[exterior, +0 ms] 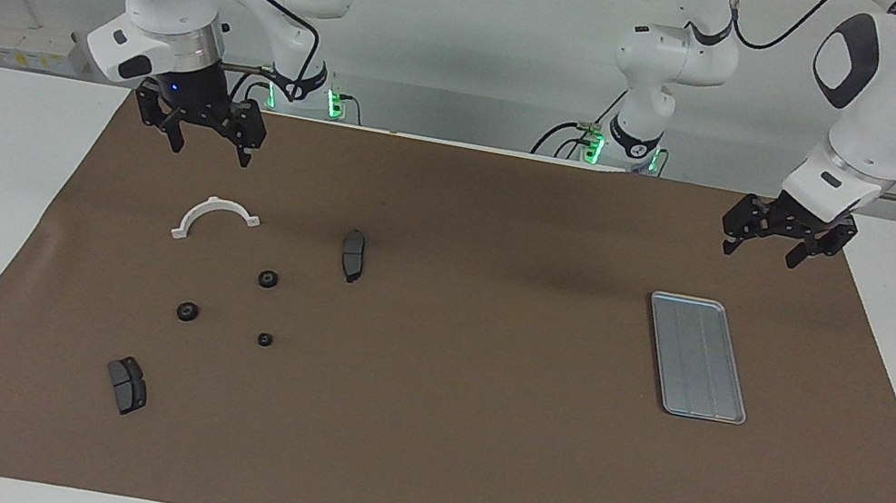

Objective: Pick bearing gear from pile to tray
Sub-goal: 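Move the right gripper toward the small black bearings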

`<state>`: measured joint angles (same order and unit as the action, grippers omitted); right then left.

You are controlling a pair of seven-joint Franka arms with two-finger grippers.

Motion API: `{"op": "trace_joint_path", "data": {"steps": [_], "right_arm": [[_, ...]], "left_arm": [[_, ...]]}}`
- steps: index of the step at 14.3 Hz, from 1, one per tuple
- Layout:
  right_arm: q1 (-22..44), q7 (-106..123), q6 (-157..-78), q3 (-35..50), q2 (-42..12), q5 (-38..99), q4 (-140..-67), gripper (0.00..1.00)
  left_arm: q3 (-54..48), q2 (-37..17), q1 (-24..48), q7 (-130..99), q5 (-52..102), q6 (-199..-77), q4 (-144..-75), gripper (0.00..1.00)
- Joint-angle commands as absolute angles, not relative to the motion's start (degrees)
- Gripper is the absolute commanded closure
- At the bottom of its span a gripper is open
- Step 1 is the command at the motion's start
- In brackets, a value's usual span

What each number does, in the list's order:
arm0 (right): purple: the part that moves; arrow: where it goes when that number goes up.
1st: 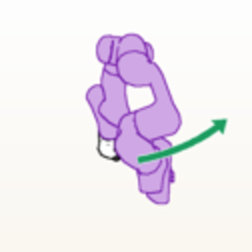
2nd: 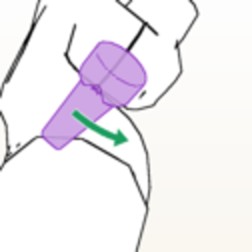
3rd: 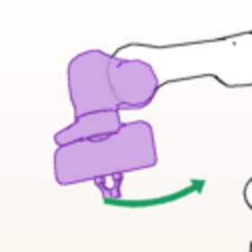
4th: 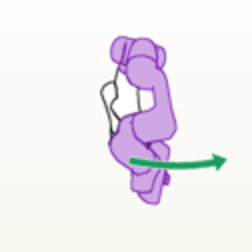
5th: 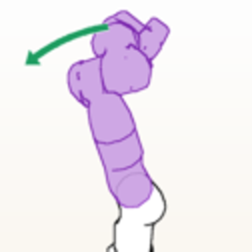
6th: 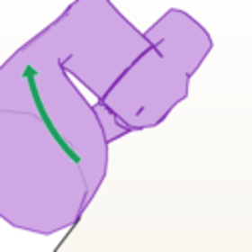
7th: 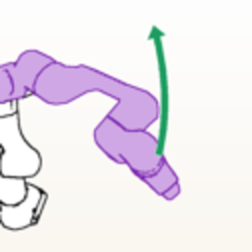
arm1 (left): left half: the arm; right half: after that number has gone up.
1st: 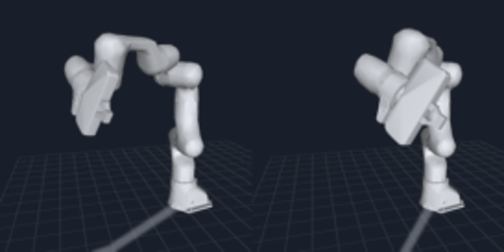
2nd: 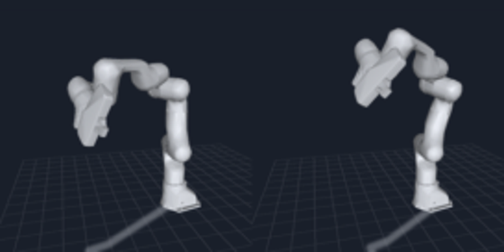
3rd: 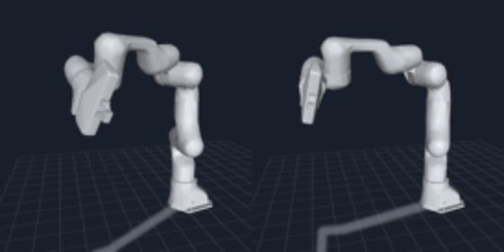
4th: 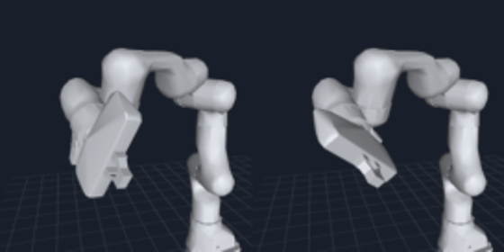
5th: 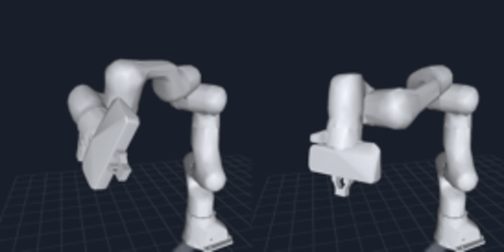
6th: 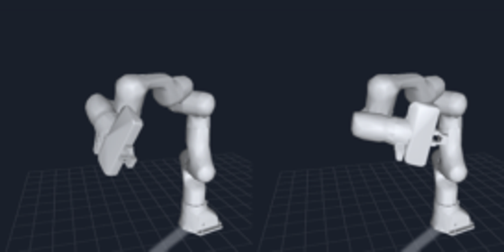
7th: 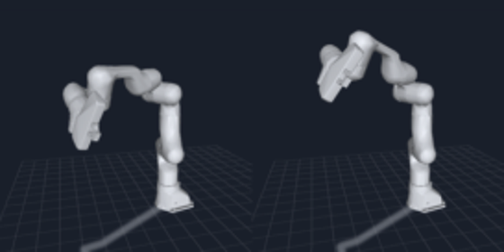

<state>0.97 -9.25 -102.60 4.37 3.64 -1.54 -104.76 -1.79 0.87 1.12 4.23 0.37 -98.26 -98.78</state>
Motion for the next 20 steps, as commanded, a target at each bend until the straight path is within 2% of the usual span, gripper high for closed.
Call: {"op": "trace_joint_path", "data": {"steps": [1, 10, 18, 20], "right_arm": [[0.44, -7.12, -108.44, 4.39, 4.14, -1.23, -110.29, 0.0], [0.53, -6.24, -129.35, 4.39, -7.29, -1.32, -118.47, 0.0], [2.28, -6.24, -141.93, 4.48, -10.9, -1.32, -126.29, 0.0], [2.81, -6.68, -143.52, 4.48, -11.07, -1.32, -127.52, 0.05]], "left_arm": [[-2.02, 2.2, 0.7, 4.75, -0.44, -98.96, -100.2, 0.0], [-2.02, 2.2, 0.7, 4.75, -0.44, -98.96, -100.28, 0.0], [-1.93, 2.2, 0.79, 4.75, -0.44, -98.96, -100.2, 0.0], [-2.02, 2.2, 0.7, 4.75, -0.44, -98.96, -100.2, 0.0]]}}
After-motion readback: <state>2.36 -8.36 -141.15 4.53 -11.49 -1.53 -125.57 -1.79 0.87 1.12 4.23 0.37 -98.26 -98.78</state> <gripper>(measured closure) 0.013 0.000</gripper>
